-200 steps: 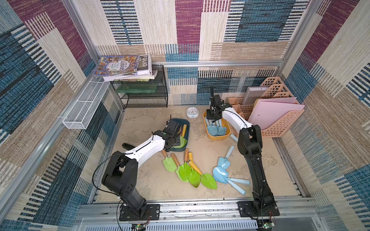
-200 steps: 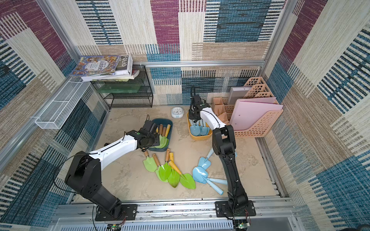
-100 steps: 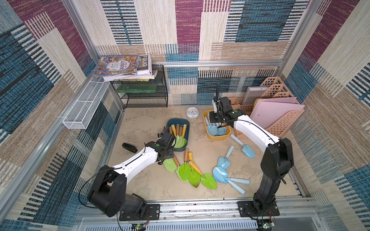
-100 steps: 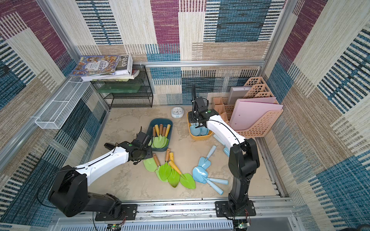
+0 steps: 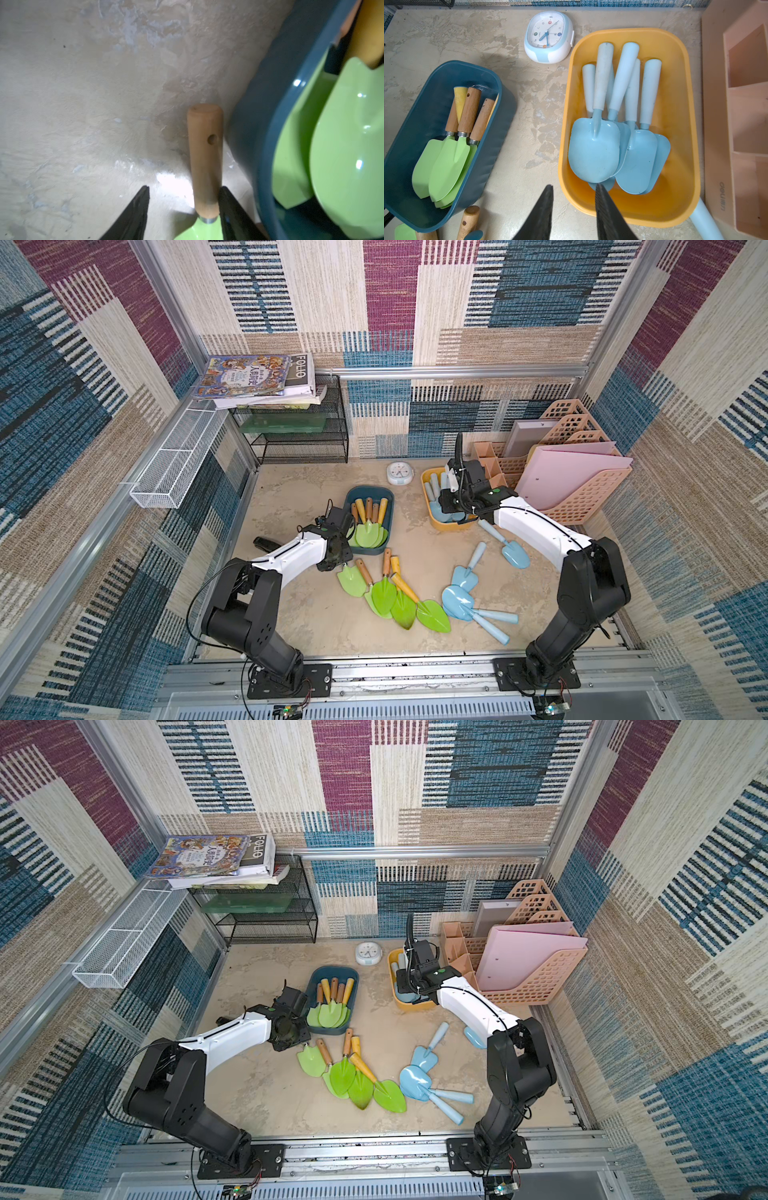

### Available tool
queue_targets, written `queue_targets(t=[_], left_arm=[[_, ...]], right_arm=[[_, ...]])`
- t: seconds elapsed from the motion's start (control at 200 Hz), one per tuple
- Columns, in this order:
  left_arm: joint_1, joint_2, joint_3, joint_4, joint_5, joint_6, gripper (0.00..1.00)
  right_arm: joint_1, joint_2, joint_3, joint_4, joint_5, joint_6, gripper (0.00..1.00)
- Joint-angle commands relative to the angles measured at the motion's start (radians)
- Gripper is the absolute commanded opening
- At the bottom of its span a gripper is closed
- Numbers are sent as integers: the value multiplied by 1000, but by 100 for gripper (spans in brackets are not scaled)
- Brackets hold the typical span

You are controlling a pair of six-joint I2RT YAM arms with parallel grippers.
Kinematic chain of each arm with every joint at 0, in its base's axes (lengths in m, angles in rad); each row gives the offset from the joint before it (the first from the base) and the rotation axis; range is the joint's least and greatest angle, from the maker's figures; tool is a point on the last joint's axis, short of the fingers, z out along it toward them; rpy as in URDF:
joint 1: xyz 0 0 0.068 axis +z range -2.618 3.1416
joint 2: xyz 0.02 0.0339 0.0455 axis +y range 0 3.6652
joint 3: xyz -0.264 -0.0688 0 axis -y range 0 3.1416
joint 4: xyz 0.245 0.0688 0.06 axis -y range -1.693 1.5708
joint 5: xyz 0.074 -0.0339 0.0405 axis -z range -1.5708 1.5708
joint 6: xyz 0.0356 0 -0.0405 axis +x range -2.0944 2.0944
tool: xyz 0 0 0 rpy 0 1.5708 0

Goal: Sort the small shovels by color and place them into the storage box
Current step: Pick up the shovel from the center of the board.

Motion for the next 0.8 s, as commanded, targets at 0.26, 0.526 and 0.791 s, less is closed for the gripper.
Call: queue_targets(t=[0.26, 0.526, 0.791], left_arm=[[4, 64, -7, -4, -5, 1, 42], [26, 73, -11, -40, -3, -6, 2], [34, -69, 97, -228, -206, 63, 0]], right_arm=[[-4, -4, -29, 62, -45, -8, 35], [-6, -19, -41, 70, -50, -20, 35], [-19, -37, -51, 81, -56, -24, 34]])
